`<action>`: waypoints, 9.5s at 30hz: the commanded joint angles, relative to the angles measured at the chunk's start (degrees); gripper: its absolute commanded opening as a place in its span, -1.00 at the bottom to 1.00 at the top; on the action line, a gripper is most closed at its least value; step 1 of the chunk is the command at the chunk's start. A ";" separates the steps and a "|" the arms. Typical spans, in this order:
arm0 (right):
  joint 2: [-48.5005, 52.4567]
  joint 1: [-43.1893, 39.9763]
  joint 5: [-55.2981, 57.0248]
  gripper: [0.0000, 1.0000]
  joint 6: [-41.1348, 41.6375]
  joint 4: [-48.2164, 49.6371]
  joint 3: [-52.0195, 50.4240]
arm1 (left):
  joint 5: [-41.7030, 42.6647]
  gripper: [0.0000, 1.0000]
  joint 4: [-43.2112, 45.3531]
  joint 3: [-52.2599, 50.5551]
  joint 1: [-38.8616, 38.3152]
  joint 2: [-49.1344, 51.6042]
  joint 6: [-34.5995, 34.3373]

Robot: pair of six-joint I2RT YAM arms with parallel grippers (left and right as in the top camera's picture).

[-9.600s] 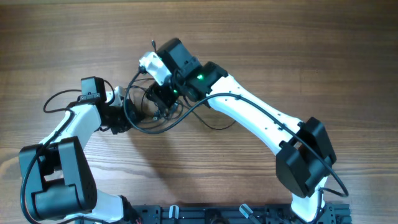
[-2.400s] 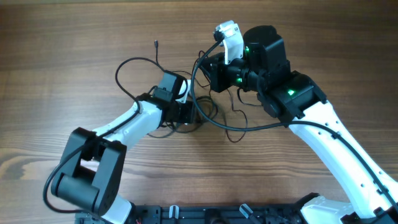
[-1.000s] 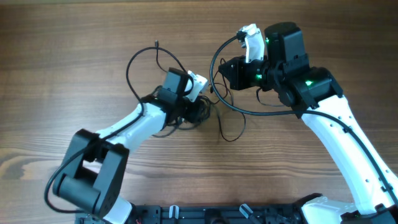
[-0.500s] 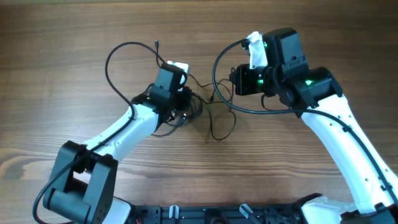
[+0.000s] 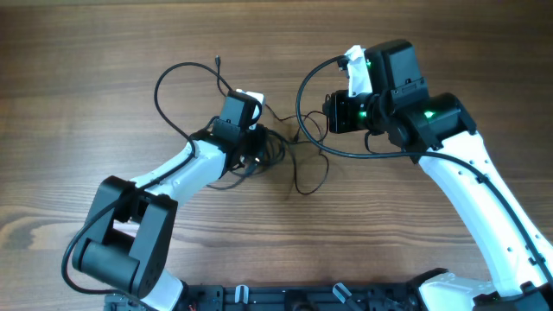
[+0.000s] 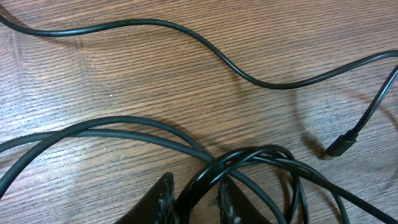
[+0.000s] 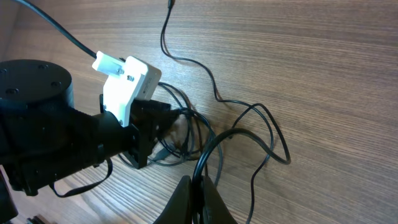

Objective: Untangle cables

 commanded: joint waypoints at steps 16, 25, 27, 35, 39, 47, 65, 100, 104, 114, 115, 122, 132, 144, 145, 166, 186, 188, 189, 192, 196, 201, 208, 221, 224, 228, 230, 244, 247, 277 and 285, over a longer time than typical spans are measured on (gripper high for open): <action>1.66 -0.28 -3.52 -0.91 1.95 -3.50 0.17 | 15.47 0.48 1.84 -0.26 6.56 3.23 -11.98; -2.01 -0.28 -3.32 -0.92 -9.31 -2.12 0.15 | 17.49 -0.92 1.22 -0.24 9.75 -1.70 -14.23; -4.07 -0.28 -3.32 -0.92 -10.19 -1.70 0.15 | 21.92 -0.92 -0.11 -0.24 11.72 -5.90 -14.21; -4.48 -0.28 -22.01 -0.91 -22.03 0.72 0.15 | 40.11 -0.92 1.81 -0.24 14.82 -14.29 -9.86; -4.33 -0.28 -16.94 0.30 -14.62 4.35 0.15 | 54.42 -0.92 5.97 -0.24 14.82 -14.53 -6.03; -1.70 -0.04 -12.55 -0.14 -12.37 1.18 0.15 | 59.28 -0.92 8.55 -0.24 14.82 -14.53 -6.03; 15.32 3.21 -24.37 -0.28 23.58 -0.87 0.13 | 50.14 -0.92 1.18 -0.26 14.80 -14.53 -6.34; 18.60 9.60 -5.38 -0.84 66.79 12.11 0.13 | 51.23 -0.92 9.03 -0.26 14.88 -14.53 -28.00; 18.43 8.85 -2.84 -0.91 62.18 9.18 0.15 | 50.80 -0.92 8.48 -0.26 18.71 -14.53 -27.32; 18.03 5.60 -12.63 -0.91 55.76 12.28 0.15 | 44.15 -0.92 -7.50 -0.26 24.46 -14.53 -14.32; 18.03 5.60 -12.63 -0.91 55.76 13.22 0.15 | 44.11 -0.92 -8.44 -0.26 24.04 -14.53 -13.60; 18.05 5.64 -12.46 -0.91 57.18 14.29 0.15 | 42.88 0.14 -11.80 -0.26 21.53 -14.53 -6.95; 18.10 5.57 -2.80 -0.70 68.06 13.07 0.15 | 26.47 0.99 -17.00 -0.26 19.39 -17.40 -3.58; 18.10 3.89 3.74 -0.41 57.51 7.61 0.15 | 26.43 1.00 -17.14 -0.26 14.21 -20.52 -6.27; 18.10 3.69 5.22 -0.36 56.59 5.79 0.15 | 27.10 1.00 -17.31 -0.26 14.21 -19.74 -6.67; 18.60 -20.11 -9.79 -0.47 19.23 2.29 -11.17 | 13.00 0.51 -14.47 15.47 -7.15 -3.10 -16.39; 18.58 -19.28 -10.05 -0.34 16.92 1.68 -11.17 | 4.28 0.22 -7.45 15.39 -14.51 6.93 -17.73; 18.60 -19.28 -10.05 -0.35 16.81 1.42 -11.17 | 4.28 0.04 -8.74 15.39 -14.51 8.35 -17.70; 18.58 -19.28 -10.08 -0.35 16.83 1.33 -11.17 | 4.22 -0.05 -9.35 15.39 -14.49 8.92 -17.66; 18.58 -19.19 -12.79 -0.35 14.73 1.38 -11.17 | 2.40 -0.89 -10.38 15.41 -13.62 8.90 -17.44; 18.60 -19.02 -26.05 -0.33 4.76 2.82 -11.17 | 8.20 -0.92 -10.36 15.41 -10.08 5.57 -17.46; 18.60 -16.52 -42.99 -0.21 -9.07 4.48 -11.17 | 28.76 -0.92 -10.36 15.41 -0.96 0.39 -17.49; 18.58 -14.27 -37.13 -0.14 7.34 13.55 -11.17 | 58.27 -0.92 -10.43 15.41 12.85 0.04 -18.23; 18.58 -1.16 -56.68 -0.33 16.65 46.12 -11.17 | 77.90 -0.92 -7.10 15.39 20.06 0.07 -19.85; 18.58 0.17 -53.96 -0.45 21.68 47.82 -11.17 | 73.59 -0.92 -7.17 15.39 20.04 0.09 -20.22; 18.58 0.70 -47.56 -0.60 22.12 47.32 -11.17 | 72.67 -0.92 -7.10 15.39 20.00 0.09 -23.82; 18.58 0.68 -43.23 -0.58 23.89 47.34 -11.17 | 72.67 -0.92 -7.13 15.39 20.00 0.09 -24.59; 18.58 2.16 -31.34 -0.48 25.75 43.10 -11.17 | 55.91 -0.92 -7.37 15.39 14.71 0.09 -28.04; 18.58 2.36 -28.39 -0.64 25.88 42.12 -11.17 | 55.28 -0.92 -7.39 15.39 14.36 0.09 -28.02; 18.58 0.13 -18.56 -0.91 12.46 27.02 -11.17 | 37.29 0.18 -25.88 15.39 14.36 0.17 -2.64; 18.58 0.13 -18.56 -0.91 17.53 32.11 -11.17 | 43.25 0.00 -29.05 14.93 14.36 0.39 3.21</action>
